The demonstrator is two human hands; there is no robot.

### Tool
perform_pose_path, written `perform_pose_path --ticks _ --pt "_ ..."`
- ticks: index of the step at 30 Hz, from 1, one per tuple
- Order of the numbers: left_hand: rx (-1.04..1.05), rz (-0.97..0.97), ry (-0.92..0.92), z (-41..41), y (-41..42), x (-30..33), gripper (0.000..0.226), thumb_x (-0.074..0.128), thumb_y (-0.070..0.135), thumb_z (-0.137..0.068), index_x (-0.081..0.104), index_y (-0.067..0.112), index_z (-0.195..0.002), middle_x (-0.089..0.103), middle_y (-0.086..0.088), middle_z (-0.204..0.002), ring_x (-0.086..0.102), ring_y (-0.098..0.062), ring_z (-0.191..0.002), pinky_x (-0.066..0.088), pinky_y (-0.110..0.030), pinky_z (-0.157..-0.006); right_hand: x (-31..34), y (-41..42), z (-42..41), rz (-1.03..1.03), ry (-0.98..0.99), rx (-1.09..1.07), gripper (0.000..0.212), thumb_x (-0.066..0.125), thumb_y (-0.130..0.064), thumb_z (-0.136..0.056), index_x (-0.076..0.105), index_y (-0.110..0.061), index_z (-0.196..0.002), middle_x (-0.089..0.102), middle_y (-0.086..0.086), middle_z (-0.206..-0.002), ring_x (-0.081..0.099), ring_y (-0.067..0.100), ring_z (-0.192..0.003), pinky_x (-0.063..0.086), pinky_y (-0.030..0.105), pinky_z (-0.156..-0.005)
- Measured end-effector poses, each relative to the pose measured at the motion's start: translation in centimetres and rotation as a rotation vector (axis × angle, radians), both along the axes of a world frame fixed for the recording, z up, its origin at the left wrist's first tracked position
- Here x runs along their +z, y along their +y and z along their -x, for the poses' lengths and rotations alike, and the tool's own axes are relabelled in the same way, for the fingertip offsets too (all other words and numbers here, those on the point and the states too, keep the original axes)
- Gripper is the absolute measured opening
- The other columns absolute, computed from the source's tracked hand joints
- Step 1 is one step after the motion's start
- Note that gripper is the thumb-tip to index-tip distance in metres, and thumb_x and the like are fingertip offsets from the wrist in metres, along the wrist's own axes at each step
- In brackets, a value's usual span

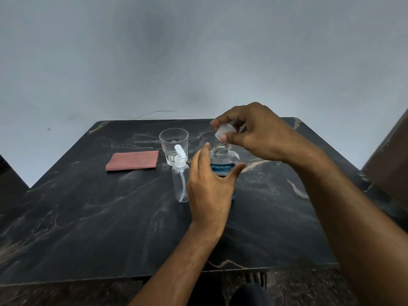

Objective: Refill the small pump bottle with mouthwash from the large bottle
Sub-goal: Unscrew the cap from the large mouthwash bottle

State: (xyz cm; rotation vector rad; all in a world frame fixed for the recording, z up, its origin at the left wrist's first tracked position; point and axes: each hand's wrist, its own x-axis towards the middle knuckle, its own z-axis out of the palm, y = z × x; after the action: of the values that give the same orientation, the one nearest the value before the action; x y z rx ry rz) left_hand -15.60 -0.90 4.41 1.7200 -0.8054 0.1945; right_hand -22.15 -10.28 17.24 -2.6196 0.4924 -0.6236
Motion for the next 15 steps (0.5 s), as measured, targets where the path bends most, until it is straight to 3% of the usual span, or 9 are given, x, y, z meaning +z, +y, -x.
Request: perform_pose_path --ticks 3,5,8,10,12,15 --pt "-0.004 -0.014 -0.010 0.0 0.1 -0.1 0.099 0.076 0.066 -0.071 0.046 0.015 -0.151 0.056 -0.003 -0.147 0.052 -0.017 -0.138 0.052 -0.034 -0.107 -0.4 -0.2 0.9 -0.083 -0.132 -0.062 0.028 0.078 -0.028 -0.084 0.073 -0.028 -0.112 0.069 -0.019 -0.088 0.062 -0.012 -0.071 0.044 0.005 -0.056" --pt "-0.006 -0.027 -0.020 0.1 0.2 -0.1 0.101 0.076 0.064 -0.071 0.044 0.015 -0.153 0.055 -0.004 -0.150 0.049 -0.017 -0.140 0.047 -0.032 -0.109 -1.0 -0.5 1.8 -0.197 -0.274 -0.098 0.027 0.083 -0.029 -0.079 0.075 -0.026 -0.104 0.069 -0.015 -0.078 0.066 -0.005 -0.061 0.047 0.009 -0.052" --pt "-0.008 -0.039 -0.032 0.0 0.4 -0.2 0.102 0.078 0.057 -0.072 0.039 0.014 -0.156 0.052 -0.005 -0.153 0.047 -0.018 -0.143 0.043 -0.030 -0.112 -2.7 -1.1 3.2 -0.339 -0.412 -0.152 0.032 0.085 -0.022 -0.076 0.068 -0.021 -0.103 0.073 -0.001 -0.087 0.073 0.015 -0.062 0.057 0.026 -0.059" --pt "-0.023 -0.035 -0.028 0.0 0.6 -0.4 0.102 0.080 0.053 -0.074 0.035 0.015 -0.158 0.050 -0.003 -0.155 0.045 -0.017 -0.144 0.043 -0.030 -0.114 -4.6 -1.4 3.8 -0.471 -0.453 -0.184 0.040 0.081 -0.012 -0.080 0.062 -0.019 -0.115 0.068 0.003 -0.099 0.075 0.021 -0.069 0.060 0.035 -0.069" --pt "-0.042 -0.013 0.000 -0.1 0.9 -0.8 0.101 0.083 0.046 -0.076 0.032 0.019 -0.159 0.048 -0.001 -0.156 0.044 -0.014 -0.145 0.043 -0.030 -0.114 -6.7 -1.6 4.3 -0.560 -0.445 -0.236 0.045 0.076 -0.010 -0.085 0.061 -0.021 -0.126 0.065 -0.002 -0.106 0.075 0.017 -0.080 0.060 0.035 -0.079" --pt "-0.068 0.016 0.048 -0.1 1.2 -1.6 0.094 0.083 0.035 -0.083 0.029 0.026 -0.160 0.047 0.004 -0.154 0.042 -0.004 -0.141 0.044 -0.026 -0.114 -9.8 -1.4 4.5 -0.539 -0.454 -0.327 0.023 0.072 -0.020 -0.090 0.070 -0.024 -0.113 0.070 -0.007 -0.096 0.066 0.007 -0.081 0.058 0.030 -0.079"
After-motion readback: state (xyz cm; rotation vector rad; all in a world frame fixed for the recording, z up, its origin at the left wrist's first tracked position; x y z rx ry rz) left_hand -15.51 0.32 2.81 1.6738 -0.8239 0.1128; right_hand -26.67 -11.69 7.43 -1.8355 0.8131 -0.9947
